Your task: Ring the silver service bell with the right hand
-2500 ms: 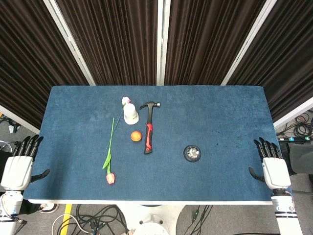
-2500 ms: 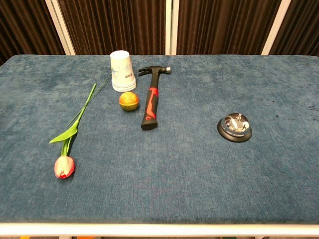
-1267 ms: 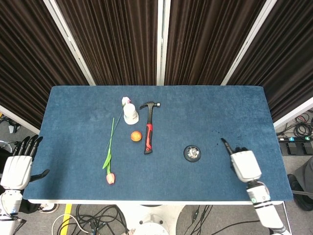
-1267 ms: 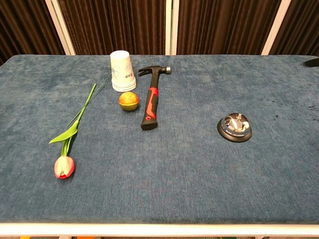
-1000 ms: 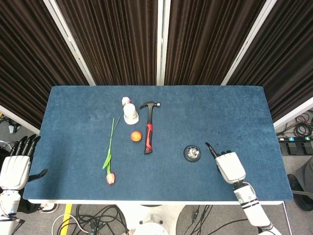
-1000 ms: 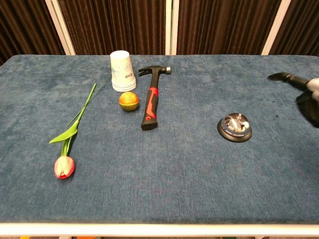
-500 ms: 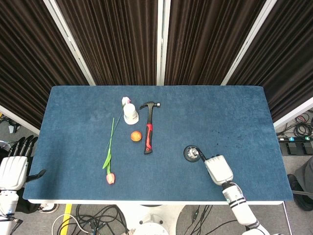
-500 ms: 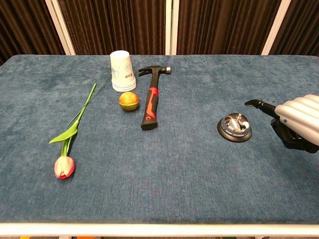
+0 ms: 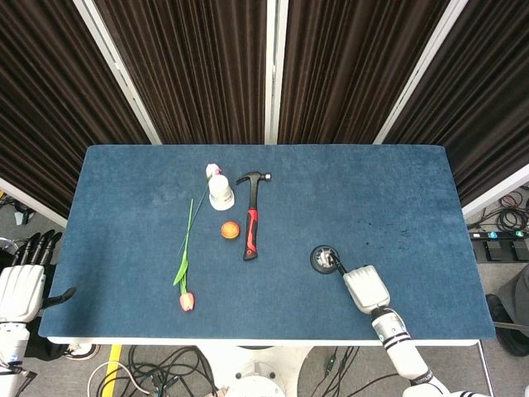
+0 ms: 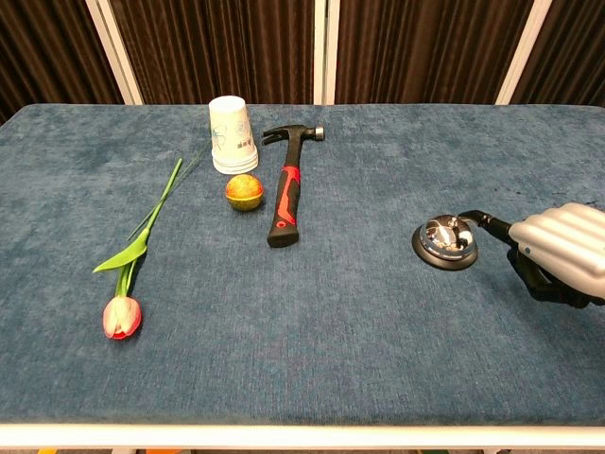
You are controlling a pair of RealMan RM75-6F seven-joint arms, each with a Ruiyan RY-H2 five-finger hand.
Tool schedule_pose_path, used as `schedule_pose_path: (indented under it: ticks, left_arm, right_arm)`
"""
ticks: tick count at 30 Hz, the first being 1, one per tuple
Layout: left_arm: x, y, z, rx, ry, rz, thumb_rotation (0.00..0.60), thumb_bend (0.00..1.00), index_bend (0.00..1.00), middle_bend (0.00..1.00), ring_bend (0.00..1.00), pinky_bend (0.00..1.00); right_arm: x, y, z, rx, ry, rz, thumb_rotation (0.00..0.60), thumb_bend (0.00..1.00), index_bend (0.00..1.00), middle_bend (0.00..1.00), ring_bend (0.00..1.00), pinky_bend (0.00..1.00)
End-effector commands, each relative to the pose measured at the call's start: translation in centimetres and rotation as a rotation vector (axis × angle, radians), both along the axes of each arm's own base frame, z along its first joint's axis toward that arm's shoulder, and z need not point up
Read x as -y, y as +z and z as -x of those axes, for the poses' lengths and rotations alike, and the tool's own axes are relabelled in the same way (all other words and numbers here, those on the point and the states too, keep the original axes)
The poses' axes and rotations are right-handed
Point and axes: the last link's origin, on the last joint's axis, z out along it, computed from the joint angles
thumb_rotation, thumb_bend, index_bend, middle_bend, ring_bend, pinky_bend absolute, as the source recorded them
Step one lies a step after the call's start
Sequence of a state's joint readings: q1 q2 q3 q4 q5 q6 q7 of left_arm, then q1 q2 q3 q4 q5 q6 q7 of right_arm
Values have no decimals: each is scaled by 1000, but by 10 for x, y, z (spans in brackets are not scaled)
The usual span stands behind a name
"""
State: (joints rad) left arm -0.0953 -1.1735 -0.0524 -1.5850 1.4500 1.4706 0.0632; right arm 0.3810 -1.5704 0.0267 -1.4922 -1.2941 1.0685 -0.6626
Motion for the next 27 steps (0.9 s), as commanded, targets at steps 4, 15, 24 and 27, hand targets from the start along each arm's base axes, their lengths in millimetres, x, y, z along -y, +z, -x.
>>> schedule_pose_path:
  ticks: [4, 15, 24, 27]
  left_arm:
    - [0, 1, -1, 1, -3, -2, 600, 108, 81, 53, 0, 147]
    - [0, 1, 0, 1, -1, -2, 600, 108, 81, 53, 0, 147]
    - [1, 2, 1, 2, -1, -3, 600, 107, 81, 53, 0, 147]
    - [0, 2, -1, 0, -5, -2, 600, 108, 81, 54, 0, 147]
  right_arm:
    - [0, 5, -4, 21, 14, 23, 600, 1000, 0, 829, 644, 615]
    - [1, 2, -4, 26, 19, 19, 600, 1000, 0, 829, 644, 615]
    - [1, 1, -5, 25, 17, 21, 600, 1000, 0, 829, 644, 615]
    - [3, 7, -10, 51, 35, 46, 600, 1000, 0, 829, 644, 615]
